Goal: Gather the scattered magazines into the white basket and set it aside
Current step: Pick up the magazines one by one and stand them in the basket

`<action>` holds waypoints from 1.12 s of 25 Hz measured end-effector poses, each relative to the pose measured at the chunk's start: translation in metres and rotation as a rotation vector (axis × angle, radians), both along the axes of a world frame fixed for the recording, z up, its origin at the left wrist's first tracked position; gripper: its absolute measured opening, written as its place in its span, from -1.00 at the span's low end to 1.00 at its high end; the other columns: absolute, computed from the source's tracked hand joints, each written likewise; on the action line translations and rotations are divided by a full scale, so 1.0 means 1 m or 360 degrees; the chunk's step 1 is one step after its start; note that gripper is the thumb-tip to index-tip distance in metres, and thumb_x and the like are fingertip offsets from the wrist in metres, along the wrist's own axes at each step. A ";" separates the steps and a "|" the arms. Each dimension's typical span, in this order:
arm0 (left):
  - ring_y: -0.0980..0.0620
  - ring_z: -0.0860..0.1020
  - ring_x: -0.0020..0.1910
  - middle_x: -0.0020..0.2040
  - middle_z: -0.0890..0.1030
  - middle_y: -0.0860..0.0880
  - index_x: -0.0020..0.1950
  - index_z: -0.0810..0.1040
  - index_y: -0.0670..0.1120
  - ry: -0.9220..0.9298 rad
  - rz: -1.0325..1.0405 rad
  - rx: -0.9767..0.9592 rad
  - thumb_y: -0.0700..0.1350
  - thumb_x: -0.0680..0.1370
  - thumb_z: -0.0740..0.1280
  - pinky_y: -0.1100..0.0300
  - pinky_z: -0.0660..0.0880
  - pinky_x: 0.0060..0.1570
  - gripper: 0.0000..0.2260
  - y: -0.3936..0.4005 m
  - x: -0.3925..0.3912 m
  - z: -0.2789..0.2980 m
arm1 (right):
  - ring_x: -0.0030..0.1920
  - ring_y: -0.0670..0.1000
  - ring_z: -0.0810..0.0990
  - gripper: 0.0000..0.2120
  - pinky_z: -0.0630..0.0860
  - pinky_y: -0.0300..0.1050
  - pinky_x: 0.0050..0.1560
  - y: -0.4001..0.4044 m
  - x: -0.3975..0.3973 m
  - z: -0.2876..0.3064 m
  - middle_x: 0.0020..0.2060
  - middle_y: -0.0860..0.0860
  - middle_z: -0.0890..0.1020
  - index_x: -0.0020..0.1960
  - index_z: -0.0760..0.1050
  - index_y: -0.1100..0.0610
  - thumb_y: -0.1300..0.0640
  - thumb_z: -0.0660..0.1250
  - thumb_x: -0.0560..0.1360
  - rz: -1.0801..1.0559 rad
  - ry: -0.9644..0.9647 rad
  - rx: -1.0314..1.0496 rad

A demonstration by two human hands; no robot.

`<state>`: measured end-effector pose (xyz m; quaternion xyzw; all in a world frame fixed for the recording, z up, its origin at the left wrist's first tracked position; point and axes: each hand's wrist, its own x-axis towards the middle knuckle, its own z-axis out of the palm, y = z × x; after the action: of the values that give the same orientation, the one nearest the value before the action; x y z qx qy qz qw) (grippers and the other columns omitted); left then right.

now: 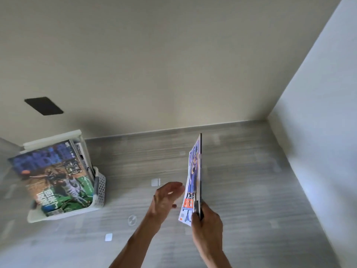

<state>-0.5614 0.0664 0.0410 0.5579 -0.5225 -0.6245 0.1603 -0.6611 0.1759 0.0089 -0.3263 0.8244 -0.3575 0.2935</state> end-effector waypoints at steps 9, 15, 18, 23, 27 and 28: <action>-0.01 0.51 -0.33 -0.34 0.60 0.00 -0.17 0.59 0.06 -0.0087 0.0455 -0.0349 -0.42 0.40 0.37 0.13 0.46 -0.29 -0.66 -0.010 0.078 0.016 | 0.09 -0.21 0.59 -0.42 0.52 -0.29 0.05 -0.004 0.080 0.021 0.26 -0.26 0.51 0.47 0.13 -0.30 -0.23 0.26 0.51 0.1097 -0.0226 -0.0357; -0.05 0.64 -0.12 -0.07 0.71 -0.17 0.02 0.67 -0.18 0.0476 0.0220 -0.0180 -0.25 0.34 0.49 0.16 0.57 -0.12 -0.73 -0.005 0.190 0.012 | -0.43 -0.10 0.54 -0.02 0.46 -0.22 -0.38 -0.035 0.029 -0.009 0.30 -0.18 0.38 0.51 0.03 -0.16 0.35 0.50 0.34 0.0438 -0.0796 -0.0050; -0.04 0.65 -0.14 -0.09 0.72 -0.16 0.00 0.69 -0.22 0.0522 0.0246 -0.0163 -0.31 0.34 0.51 0.15 0.58 -0.11 -0.76 -0.004 0.234 0.011 | -0.47 -0.08 0.54 -0.43 0.44 -0.19 -0.53 -0.058 0.049 -0.007 -0.17 0.03 0.68 0.23 0.46 0.01 0.31 0.53 0.29 0.0614 -0.1141 0.0018; 0.20 0.57 -0.45 -0.45 0.66 0.04 -0.39 0.71 -0.02 0.0024 0.0710 -0.0302 -0.49 0.37 0.44 0.31 0.52 -0.40 -0.63 -0.009 0.296 -0.017 | -0.43 -0.09 0.59 -0.92 0.52 -0.22 -0.40 -0.077 0.124 -0.017 -0.47 -0.01 0.62 -0.16 0.60 0.18 0.29 0.40 0.50 0.0562 -0.0925 0.0098; 0.23 0.50 -0.49 -0.51 0.61 0.06 -0.53 0.61 -0.07 -0.0080 0.0785 -0.0266 -0.47 0.37 0.46 0.27 0.41 -0.38 -0.62 -0.015 0.347 -0.043 | -0.48 -0.19 0.46 -0.73 0.38 -0.31 -0.39 -0.080 0.179 -0.026 -0.56 -0.08 0.56 -0.33 0.57 0.12 0.33 0.37 0.51 0.0550 -0.0745 0.0039; 0.21 0.52 -0.46 -0.48 0.63 0.05 -0.51 0.62 -0.06 -0.0067 0.0738 -0.0280 -0.46 0.38 0.46 0.23 0.42 -0.34 -0.63 -0.017 0.352 -0.043 | -0.50 -0.18 0.41 -0.74 0.34 -0.25 -0.41 -0.082 0.186 -0.026 -0.57 -0.07 0.53 -0.33 0.56 0.13 0.32 0.37 0.52 0.0530 -0.0685 0.0031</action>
<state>-0.2093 0.0495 -0.0015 0.6596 -0.4361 -0.5114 0.3364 -0.4752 0.0940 -0.0170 -0.3710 0.6814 -0.3574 0.5199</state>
